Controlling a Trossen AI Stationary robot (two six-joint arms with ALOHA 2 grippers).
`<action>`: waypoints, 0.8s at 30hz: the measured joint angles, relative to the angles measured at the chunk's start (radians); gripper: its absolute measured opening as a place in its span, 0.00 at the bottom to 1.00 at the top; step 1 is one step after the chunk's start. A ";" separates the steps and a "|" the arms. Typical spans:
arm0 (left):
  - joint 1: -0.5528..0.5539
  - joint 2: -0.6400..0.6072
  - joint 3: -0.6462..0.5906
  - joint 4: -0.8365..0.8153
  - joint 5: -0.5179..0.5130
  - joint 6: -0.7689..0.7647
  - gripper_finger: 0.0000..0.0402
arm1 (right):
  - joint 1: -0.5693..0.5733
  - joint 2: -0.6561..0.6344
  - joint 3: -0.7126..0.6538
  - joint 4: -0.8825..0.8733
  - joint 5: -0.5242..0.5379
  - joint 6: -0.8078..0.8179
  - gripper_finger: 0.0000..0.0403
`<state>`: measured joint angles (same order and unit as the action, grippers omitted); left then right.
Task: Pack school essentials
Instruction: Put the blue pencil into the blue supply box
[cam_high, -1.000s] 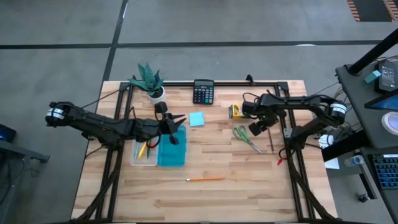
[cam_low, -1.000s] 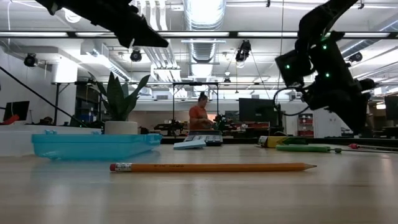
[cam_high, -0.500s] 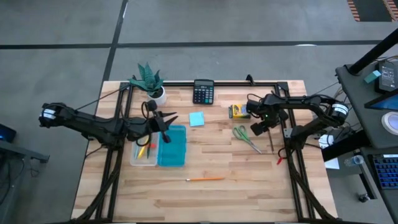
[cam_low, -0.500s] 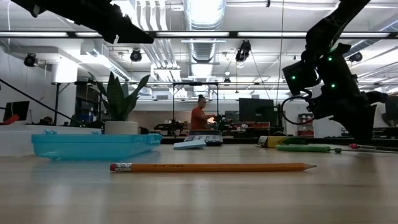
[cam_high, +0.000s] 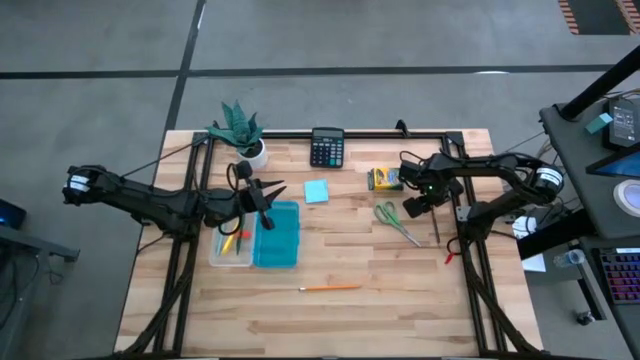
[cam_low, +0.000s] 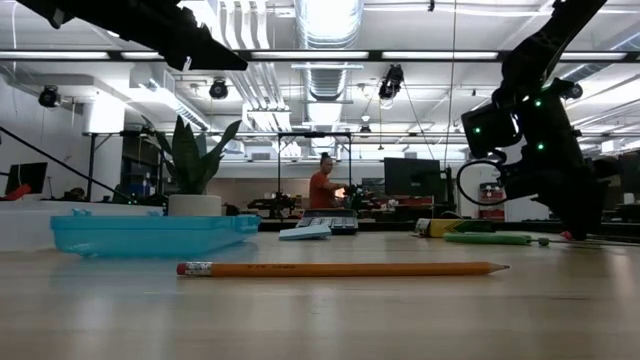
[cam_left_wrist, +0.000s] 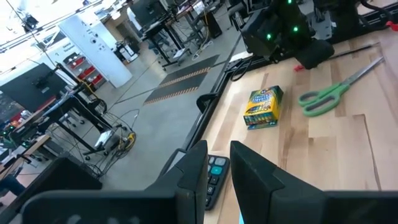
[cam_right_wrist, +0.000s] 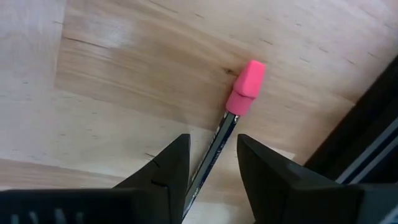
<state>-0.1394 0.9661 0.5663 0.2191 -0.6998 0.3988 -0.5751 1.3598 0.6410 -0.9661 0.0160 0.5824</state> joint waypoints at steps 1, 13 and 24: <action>0.000 0.000 0.000 0.000 0.000 0.000 0.13 | 0.000 0.000 -0.001 0.004 -0.001 0.000 0.31; 0.000 0.000 0.000 0.000 0.000 0.000 0.13 | 0.001 0.000 -0.003 0.040 -0.028 0.027 0.04; 0.000 0.000 0.000 0.000 0.000 0.000 0.13 | 0.001 -0.020 0.043 0.022 -0.018 0.003 0.03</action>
<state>-0.1394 0.9661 0.5663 0.2196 -0.6998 0.3988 -0.5743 1.3393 0.6839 -0.9437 -0.0016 0.5852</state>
